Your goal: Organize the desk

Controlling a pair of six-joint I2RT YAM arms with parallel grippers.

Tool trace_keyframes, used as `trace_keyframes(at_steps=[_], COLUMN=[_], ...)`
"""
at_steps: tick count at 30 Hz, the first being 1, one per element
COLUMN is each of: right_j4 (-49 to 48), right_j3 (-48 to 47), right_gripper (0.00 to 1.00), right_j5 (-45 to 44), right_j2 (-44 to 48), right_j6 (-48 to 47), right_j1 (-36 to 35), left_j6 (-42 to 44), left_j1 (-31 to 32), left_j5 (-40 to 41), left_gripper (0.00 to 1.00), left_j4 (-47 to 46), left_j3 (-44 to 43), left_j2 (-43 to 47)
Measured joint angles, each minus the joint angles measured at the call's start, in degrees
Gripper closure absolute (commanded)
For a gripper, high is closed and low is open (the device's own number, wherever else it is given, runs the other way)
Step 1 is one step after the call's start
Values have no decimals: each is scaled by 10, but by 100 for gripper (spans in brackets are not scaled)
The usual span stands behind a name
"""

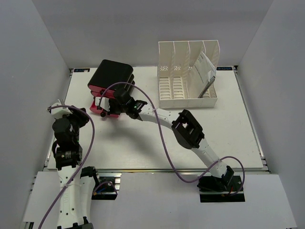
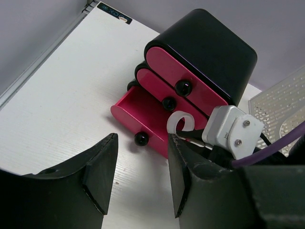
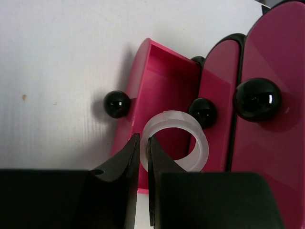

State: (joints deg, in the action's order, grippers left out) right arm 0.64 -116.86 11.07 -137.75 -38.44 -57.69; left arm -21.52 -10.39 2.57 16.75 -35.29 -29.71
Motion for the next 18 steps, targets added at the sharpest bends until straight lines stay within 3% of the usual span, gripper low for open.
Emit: trace_keyframes(at_steps=[6,16,18], right_j4=[-21,-37,-37], right_j3=[0,0,0], right_gripper=[83,69,63], right_j5=[-10,-11,-10], right_j2=[-5,-23,-28], right_j6=[-10,-14,-15], right_j1=[6,7,7], left_j6=[0,0,0], left_j1=[0,0,0], left_j5=[0,-3,-3], left_gripper=[44,44,44], left_j4=[0,0,0], left_j3=[0,0,0], left_j2=[-1,-9,-9])
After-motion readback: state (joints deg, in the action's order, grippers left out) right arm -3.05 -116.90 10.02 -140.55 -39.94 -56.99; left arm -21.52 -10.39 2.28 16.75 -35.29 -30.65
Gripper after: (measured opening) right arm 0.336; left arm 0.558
